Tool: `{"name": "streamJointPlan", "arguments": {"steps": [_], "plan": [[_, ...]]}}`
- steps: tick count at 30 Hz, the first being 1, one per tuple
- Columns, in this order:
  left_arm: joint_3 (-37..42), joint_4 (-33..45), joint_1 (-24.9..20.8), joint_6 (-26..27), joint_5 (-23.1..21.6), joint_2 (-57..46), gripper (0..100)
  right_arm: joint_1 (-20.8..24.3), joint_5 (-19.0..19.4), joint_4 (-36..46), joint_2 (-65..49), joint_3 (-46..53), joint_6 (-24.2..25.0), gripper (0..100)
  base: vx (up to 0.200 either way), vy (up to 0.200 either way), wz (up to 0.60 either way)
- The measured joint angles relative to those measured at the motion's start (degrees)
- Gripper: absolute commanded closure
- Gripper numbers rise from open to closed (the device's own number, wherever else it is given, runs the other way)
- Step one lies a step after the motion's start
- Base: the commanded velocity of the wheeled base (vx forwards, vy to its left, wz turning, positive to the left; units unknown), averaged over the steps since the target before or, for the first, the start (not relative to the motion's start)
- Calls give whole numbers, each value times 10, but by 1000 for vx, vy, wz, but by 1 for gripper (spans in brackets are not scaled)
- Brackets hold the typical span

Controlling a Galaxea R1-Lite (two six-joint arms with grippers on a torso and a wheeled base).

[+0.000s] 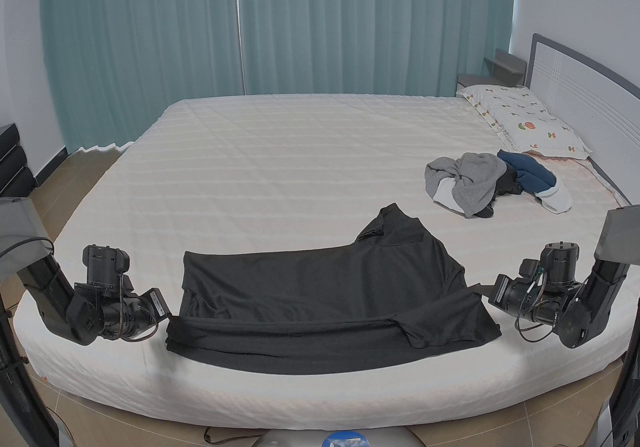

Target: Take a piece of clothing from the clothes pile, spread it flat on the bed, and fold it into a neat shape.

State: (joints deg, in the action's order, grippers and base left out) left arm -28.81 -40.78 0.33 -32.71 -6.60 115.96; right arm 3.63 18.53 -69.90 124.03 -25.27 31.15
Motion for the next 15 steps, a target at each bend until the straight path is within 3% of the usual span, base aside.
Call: {"name": "streamJointPlan", "arguments": {"steps": [10, 11, 12, 13, 15], "plan": [[-63, 0, 0, -23, 17, 69, 100, 7, -27, -6, 61, -48, 4, 100, 0, 0, 0], [-66, 0, 0, -23, 17, 74, 100, 7, -28, -7, 66, -51, 4, 0, 0, 0, 0], [-69, 1, 0, -24, 17, 79, 100, 8, -28, -7, 71, -54, 5, 0, 0, 0, 0], [-71, 1, 0, -24, 17, 82, 0, 9, -28, -7, 74, -56, 5, 0, 0, 0, 0], [-76, 0, 0, -24, 17, 91, 0, 10, -29, -7, 81, -61, 5, 0, 0, 0, 0]]}}
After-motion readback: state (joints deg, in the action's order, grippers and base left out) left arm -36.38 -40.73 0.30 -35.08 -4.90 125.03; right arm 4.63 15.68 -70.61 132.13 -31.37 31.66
